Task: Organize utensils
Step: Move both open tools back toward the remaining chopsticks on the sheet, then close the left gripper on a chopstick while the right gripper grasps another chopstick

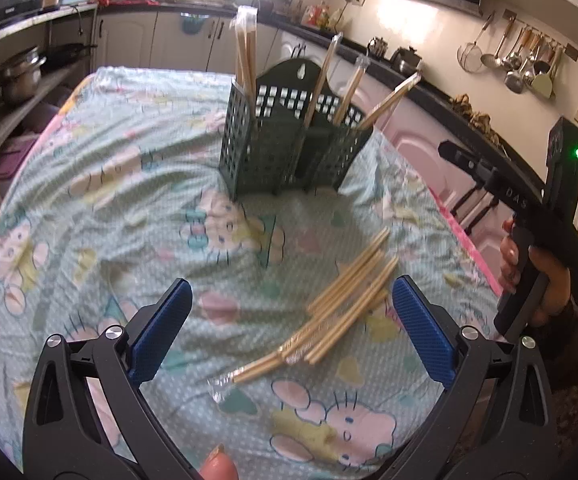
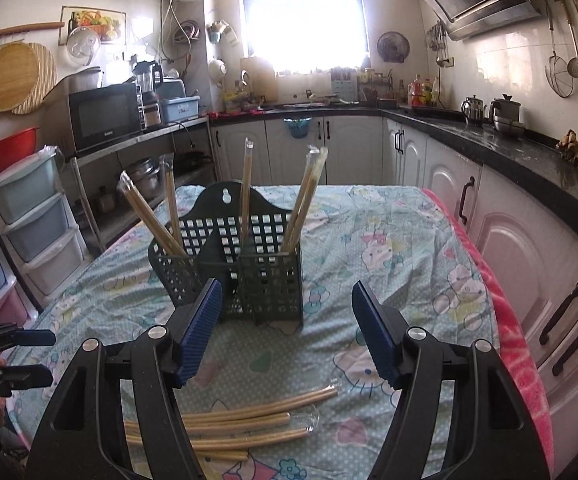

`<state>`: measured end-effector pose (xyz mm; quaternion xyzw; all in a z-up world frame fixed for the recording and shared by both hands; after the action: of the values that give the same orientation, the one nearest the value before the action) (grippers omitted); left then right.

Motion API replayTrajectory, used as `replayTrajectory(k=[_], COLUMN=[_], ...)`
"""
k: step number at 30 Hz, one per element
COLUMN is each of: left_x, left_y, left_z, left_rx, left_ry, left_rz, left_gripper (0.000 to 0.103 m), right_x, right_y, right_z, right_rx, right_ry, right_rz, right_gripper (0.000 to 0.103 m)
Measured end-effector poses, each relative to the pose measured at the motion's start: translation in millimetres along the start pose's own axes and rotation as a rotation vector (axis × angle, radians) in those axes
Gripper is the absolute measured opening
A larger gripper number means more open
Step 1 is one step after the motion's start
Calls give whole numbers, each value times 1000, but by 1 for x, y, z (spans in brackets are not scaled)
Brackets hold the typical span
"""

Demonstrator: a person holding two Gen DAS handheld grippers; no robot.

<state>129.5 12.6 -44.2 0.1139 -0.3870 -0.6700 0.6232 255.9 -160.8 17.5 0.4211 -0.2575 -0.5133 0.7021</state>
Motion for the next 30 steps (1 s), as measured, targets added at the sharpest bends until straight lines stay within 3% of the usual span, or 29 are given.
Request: replayTrajectory(k=[10,21,30], left_x=[-6,0,-1], left_y=[-28,-51,-67], left_z=[-10,-23,-41], left_rx=[-78,-174,-248], left_ry=[-39,-98,-132], left_rz=[43,66,129], left_gripper=[82,51,38], right_x=[1,6,11], right_y=[-21,-35,-50], right_z=[-7,-13,-21], right_rx=[-49,-84,-127], right_ry=[-16,-42,-46], right_rz=[12,15,11], right_gripper=[65,65,65])
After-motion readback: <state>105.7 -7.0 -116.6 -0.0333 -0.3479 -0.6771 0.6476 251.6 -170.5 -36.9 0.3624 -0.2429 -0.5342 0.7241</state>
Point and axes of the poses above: each gripper's, at about its wrist camera, not at the fingertips, and z roughly against the way its jaws point, x to its right, y to its top, the point moved 7 cm from there along -z, roughly the way its jaws point, and after that the axes turned 1 degree about z, right-handed, at the moved point
